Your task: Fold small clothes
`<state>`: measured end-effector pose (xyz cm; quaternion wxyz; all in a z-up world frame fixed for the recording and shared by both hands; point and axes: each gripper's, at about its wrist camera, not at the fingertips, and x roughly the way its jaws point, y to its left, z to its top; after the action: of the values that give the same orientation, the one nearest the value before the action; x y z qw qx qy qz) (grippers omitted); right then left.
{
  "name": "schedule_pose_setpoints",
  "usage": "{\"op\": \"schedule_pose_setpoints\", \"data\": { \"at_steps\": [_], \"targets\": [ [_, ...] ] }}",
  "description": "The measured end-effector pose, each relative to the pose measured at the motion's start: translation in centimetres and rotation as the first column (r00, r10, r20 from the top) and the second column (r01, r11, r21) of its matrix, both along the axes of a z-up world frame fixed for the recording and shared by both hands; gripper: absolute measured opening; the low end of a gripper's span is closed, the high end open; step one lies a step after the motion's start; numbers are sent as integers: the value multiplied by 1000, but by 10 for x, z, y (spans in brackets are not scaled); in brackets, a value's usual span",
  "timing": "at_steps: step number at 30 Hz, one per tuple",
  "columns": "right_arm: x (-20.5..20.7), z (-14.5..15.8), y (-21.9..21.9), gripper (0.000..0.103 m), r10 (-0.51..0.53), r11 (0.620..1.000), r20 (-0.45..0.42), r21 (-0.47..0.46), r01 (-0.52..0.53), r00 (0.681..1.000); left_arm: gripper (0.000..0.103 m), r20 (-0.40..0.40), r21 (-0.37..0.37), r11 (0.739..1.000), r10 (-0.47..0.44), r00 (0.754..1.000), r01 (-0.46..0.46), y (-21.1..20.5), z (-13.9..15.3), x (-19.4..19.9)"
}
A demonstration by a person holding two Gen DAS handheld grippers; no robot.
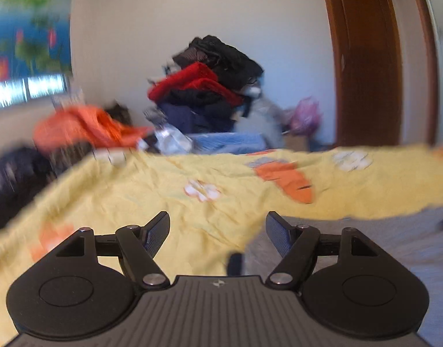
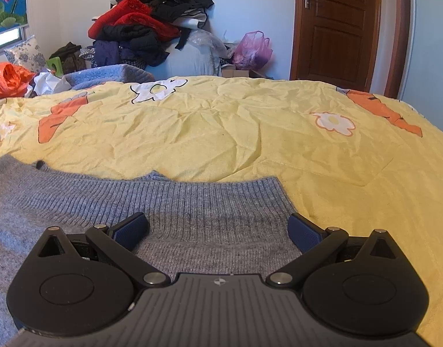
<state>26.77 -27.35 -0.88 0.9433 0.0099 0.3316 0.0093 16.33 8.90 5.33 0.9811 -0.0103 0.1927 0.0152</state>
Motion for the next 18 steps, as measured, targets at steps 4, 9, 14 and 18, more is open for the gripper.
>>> {"op": "schedule_pose_setpoints", "data": {
  "at_steps": [4,9,14,18],
  "targets": [
    [0,1,-3,102,2,1000,4,21,-2,1000,80,-110,-416,906,-133,985,76,39,-9,-57],
    [-1,1,-7,102,2,999,12,52,-3,1000,80,-197,-619,785,-126,972,-24,55,-33,-103],
    [-2,1,-7,101,1,998,14,57,-2,1000,80,-238,-820,565,-186,953,-94,71,-65,-120],
    [-2,1,-8,101,0,998,15,60,-1,1000,80,-272,-836,529,-167,948,-147,72,-75,-120]
  ]
}}
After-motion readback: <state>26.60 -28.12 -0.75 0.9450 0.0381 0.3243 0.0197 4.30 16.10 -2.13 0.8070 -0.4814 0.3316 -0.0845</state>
